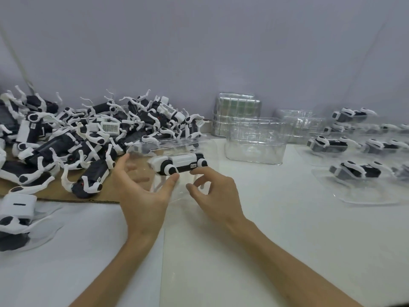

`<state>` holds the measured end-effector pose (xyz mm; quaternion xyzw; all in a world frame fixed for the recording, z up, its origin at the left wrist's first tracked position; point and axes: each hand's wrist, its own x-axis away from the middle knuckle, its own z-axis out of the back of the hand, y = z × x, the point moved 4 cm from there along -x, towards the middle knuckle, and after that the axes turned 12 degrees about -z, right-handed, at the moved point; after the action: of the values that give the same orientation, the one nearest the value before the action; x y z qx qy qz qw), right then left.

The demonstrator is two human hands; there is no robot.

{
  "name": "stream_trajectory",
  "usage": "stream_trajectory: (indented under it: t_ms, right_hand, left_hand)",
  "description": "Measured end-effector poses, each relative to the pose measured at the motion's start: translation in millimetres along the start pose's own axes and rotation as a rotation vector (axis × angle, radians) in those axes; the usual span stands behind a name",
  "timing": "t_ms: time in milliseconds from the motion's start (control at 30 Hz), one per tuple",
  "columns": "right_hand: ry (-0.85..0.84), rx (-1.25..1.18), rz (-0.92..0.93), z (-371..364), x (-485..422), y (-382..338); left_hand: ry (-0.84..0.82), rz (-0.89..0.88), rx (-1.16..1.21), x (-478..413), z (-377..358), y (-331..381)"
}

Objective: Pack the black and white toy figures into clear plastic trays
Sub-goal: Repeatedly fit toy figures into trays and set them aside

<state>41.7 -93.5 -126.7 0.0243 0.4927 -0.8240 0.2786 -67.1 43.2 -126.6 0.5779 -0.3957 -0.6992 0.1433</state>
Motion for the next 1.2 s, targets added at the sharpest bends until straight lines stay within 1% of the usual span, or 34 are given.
stream_trajectory:
  t_ms: [67, 133, 233, 333, 400, 433, 533, 567, 633, 733, 800, 867, 900, 1067, 1200]
  right_hand:
    - [-0.093, -0.066, 0.082, 4, -2, -1]
    - [-0.101, -0.066, 0.157, 9, -4, -4]
    - [0.009, -0.089, 0.217, 20, -7, -8]
    - [0.178, -0.162, 0.171, 41, -21, -4]
    - [0.275, -0.087, 0.100, 59, -43, 5]
    - [0.288, 0.038, 0.054, 67, -59, 10]
    - [0.207, 0.563, -0.068, 88, -116, 24]
    - [0.175, 0.690, -0.086, 96, -134, 28]
    - [0.116, 0.857, -0.109, 114, -165, 39]
    - [-0.055, 0.886, -0.173, 130, -191, 60]
    - [-0.128, 0.970, -0.135, 126, -189, 75]
    - [-0.141, 1.074, -0.057, 118, -179, 89]
    - [-0.140, 1.081, -0.045, 116, -174, 95]
    - [-0.159, 0.993, -0.066, 118, -180, 99]
    - [-0.206, 0.966, -0.084, 116, -185, 92]
  left_hand:
    - [0.001, 0.158, 0.074, -3, 3, -12]
    - [-0.009, 0.281, 0.116, -6, 5, -21]
    - [-0.087, 0.314, 0.136, -10, 4, -27]
    - [-0.215, 0.388, 0.171, -6, -1, -29]
    - [-0.268, 0.405, 0.175, -4, -2, -27]
    - [-0.291, 0.404, 0.177, -3, -2, -26]
    - [-0.385, 0.402, 0.153, 1, -6, -22]
    - [-0.415, 0.402, 0.140, 2, -7, -20]
    - [-0.455, 0.405, 0.116, 4, -10, -16]
    - [-0.452, 0.408, 0.108, 4, -11, -14]
    - [-0.437, 0.413, 0.115, 6, -12, -18]
    - [-0.416, 0.421, 0.114, 9, -14, -22]
    - [-0.408, 0.429, 0.114, 11, -15, -24]
    - [-0.418, 0.463, 0.145, 18, -21, -21]
    - [-0.434, 0.476, 0.188, 19, -22, -14]
